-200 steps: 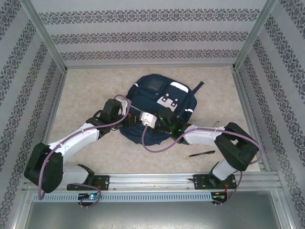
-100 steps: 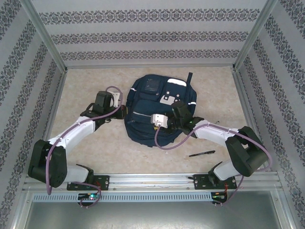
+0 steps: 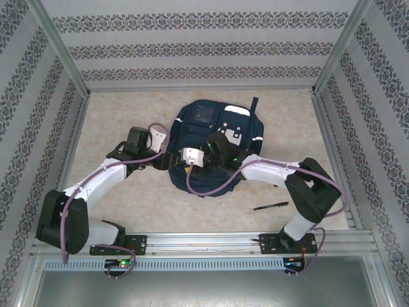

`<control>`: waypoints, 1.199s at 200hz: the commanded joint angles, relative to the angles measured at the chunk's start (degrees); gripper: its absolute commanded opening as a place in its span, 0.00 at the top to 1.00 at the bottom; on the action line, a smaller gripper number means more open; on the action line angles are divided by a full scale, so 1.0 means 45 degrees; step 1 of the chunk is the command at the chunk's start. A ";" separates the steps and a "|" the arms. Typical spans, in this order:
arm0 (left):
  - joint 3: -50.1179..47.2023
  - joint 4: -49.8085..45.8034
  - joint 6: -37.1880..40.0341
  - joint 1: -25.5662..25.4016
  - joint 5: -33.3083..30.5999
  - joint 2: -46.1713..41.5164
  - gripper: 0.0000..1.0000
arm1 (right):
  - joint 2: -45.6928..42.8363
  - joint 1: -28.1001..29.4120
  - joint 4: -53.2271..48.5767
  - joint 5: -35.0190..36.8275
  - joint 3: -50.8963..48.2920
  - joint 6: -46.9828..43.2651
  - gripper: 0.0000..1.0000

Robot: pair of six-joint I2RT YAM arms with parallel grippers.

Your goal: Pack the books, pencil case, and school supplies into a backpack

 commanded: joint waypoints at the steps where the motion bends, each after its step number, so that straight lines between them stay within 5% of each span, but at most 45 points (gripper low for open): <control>1: 0.0122 -0.0308 0.1875 0.0675 0.1183 0.0181 0.26 | 0.0648 0.0039 -0.0089 0.1721 0.0300 0.0116 0.47; 37: 0.0222 -0.0683 0.6175 0.0855 0.4170 0.0504 0.24 | 0.0604 0.0038 -0.0278 0.2205 -0.0078 -0.0356 0.63; 68: 0.0184 -0.1245 0.9808 0.0816 0.5040 0.0658 0.28 | -0.0106 -0.0022 -0.0307 0.1489 -0.0470 -0.0599 1.00; 114: 0.0062 0.0377 1.0734 0.0771 0.4335 0.1259 0.35 | -0.1423 -0.0208 -0.0069 -0.1089 -0.0808 -0.1191 1.00; 179: -0.0859 0.2220 1.1228 0.0141 0.4872 0.1450 0.39 | -0.1976 -0.0363 -0.0341 -0.2131 -0.0620 -0.1094 1.00; 215: -0.0920 0.2193 1.1444 -0.0023 0.4938 0.1432 0.54 | -0.2276 -0.0379 -0.0343 -0.2195 -0.0708 -0.1003 1.00; 240: -0.1010 0.2173 1.1429 -0.0050 0.4714 0.1323 0.76 | -0.2469 -0.0430 -0.0362 -0.2200 -0.0840 -0.0977 1.00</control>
